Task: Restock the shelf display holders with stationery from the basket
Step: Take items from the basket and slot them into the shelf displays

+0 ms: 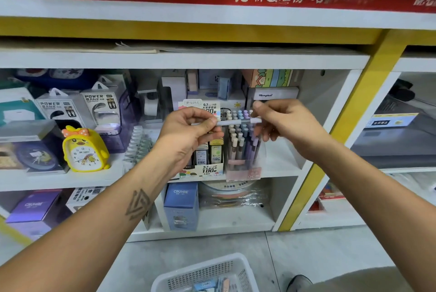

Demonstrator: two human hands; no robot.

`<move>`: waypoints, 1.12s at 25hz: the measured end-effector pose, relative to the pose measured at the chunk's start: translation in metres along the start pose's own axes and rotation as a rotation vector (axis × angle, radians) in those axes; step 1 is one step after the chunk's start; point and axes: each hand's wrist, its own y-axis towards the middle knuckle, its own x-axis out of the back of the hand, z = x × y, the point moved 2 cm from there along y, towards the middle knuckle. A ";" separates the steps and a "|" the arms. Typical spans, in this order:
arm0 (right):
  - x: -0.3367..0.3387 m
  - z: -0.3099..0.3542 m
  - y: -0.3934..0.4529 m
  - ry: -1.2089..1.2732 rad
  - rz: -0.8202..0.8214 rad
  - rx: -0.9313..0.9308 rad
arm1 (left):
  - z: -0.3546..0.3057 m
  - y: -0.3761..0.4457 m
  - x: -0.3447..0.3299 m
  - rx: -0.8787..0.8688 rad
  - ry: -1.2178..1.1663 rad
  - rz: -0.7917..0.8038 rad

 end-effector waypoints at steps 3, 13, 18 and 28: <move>0.006 0.001 -0.004 0.285 0.027 -0.049 | 0.006 -0.002 -0.008 -0.026 0.019 0.007; 0.032 0.001 -0.005 0.060 -0.224 0.089 | 0.026 -0.010 -0.028 -0.535 1.248 0.290; 0.038 0.005 -0.009 -0.192 -0.278 0.203 | 0.036 -0.010 -0.027 -0.552 1.444 0.373; 0.019 -0.012 -0.015 -0.645 -0.114 0.316 | 0.038 -0.006 -0.026 -0.575 1.495 0.369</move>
